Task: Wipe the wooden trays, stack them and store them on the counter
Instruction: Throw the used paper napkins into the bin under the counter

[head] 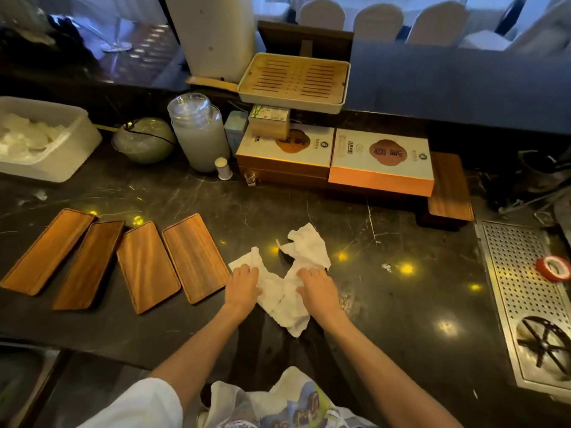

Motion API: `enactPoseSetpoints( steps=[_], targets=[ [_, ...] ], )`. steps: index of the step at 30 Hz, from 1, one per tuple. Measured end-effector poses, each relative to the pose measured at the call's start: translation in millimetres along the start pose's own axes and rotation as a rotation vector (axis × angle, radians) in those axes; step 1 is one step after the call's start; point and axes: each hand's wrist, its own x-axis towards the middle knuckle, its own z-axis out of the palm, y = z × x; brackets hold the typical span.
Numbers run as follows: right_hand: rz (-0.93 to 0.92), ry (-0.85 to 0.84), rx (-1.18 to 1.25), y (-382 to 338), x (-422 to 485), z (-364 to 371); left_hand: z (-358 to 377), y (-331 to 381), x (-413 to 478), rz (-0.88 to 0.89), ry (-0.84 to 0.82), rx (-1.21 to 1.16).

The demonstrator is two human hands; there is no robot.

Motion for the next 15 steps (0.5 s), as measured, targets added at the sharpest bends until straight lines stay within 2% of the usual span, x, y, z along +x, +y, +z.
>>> enactPoseSetpoints(
  steps=[4,8,11,15],
  targets=[
    [0.042,0.105,0.138,1.1,-1.7,-1.1,-0.1,-3.8,-1.2,0.009,0.078,-0.119],
    [0.101,0.209,0.536,1.7,-15.5,-14.4,-10.3,-11.8,-13.1,-0.044,0.187,-0.497],
    [0.265,0.238,0.92,1.0,-29.8,-29.7,-19.9,-22.3,-28.0,-0.148,0.262,-0.782],
    [0.517,0.3,1.296,-4.5,-46.4,-30.6,-26.5,-41.6,-46.9,-0.31,0.266,-1.101]
  ],
)
